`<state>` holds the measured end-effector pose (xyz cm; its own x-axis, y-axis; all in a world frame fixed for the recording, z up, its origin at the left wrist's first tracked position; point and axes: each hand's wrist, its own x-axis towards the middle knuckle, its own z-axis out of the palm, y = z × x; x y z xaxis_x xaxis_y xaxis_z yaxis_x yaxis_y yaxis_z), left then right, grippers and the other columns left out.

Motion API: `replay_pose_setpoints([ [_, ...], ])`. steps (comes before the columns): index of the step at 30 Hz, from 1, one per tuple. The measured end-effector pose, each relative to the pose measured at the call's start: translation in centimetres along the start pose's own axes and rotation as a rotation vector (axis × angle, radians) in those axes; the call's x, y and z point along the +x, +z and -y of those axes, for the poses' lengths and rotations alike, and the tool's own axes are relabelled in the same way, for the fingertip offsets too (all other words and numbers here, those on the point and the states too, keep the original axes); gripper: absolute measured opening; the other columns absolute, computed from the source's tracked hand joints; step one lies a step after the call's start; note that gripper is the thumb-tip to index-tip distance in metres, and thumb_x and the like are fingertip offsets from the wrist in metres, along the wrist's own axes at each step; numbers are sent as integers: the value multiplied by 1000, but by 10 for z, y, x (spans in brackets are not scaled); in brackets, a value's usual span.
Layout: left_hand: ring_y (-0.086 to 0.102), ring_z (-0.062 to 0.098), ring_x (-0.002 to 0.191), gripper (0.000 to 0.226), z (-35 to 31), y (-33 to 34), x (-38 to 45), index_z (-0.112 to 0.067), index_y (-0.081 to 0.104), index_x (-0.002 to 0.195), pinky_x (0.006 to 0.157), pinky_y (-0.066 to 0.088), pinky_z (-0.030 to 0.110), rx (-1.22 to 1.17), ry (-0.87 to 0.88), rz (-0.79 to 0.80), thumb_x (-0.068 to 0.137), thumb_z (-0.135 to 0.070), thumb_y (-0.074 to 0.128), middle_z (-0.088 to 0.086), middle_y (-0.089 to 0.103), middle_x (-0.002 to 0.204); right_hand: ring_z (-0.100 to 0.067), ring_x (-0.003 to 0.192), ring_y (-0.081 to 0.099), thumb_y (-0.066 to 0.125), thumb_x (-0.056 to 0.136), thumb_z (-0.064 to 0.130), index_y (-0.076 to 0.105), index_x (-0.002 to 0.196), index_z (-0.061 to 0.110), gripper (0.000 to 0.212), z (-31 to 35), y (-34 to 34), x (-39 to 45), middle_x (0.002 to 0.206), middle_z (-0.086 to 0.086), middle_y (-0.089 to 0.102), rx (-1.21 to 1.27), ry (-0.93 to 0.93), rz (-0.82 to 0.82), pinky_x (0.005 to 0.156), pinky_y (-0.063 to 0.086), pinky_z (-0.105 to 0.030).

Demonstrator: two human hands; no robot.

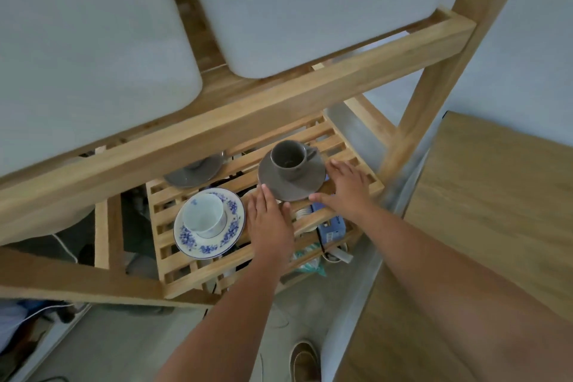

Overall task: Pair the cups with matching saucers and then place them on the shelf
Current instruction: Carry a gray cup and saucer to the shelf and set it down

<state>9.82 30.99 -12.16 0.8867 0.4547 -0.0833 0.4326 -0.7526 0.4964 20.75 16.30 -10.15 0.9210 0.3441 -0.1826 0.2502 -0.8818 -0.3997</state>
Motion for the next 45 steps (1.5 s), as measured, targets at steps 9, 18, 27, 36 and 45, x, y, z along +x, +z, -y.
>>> replay_pose_setpoints([
  [9,-11,32,151,66,-8,-5,52,-5,-4,155,121,-3,47,53,-27,29,104,-35,24,11,-2,166,-24,150,4,53,88,57,26,152,21,79,18,-1,45,163,2,13,66,-26,-67,118,2,-50],
  [18,-9,32,151,65,-10,2,87,-11,-7,156,119,-6,48,58,-104,-9,103,-38,20,6,-4,166,-26,151,1,38,90,64,18,153,30,73,27,20,71,163,0,13,22,26,-103,118,-4,-55],
  [27,-14,28,151,66,3,9,116,-13,-10,156,121,-6,48,103,-130,-29,103,-43,16,5,-10,166,-28,150,-4,23,94,64,9,151,41,64,38,39,91,164,1,1,-29,92,-123,115,-7,-56],
  [36,-13,29,151,67,-2,17,133,-12,-10,156,120,-8,48,141,-107,-26,103,-40,20,6,-9,166,-30,150,-5,15,98,53,0,152,39,57,31,44,107,164,1,-1,-74,107,-110,115,-7,-59],
  [45,-9,29,152,68,6,16,129,-20,-19,153,122,-5,47,165,-93,-5,101,-42,18,4,-10,165,-28,150,-5,11,101,43,8,153,31,53,28,52,100,164,-2,-6,-88,47,-68,120,-2,-52],
])
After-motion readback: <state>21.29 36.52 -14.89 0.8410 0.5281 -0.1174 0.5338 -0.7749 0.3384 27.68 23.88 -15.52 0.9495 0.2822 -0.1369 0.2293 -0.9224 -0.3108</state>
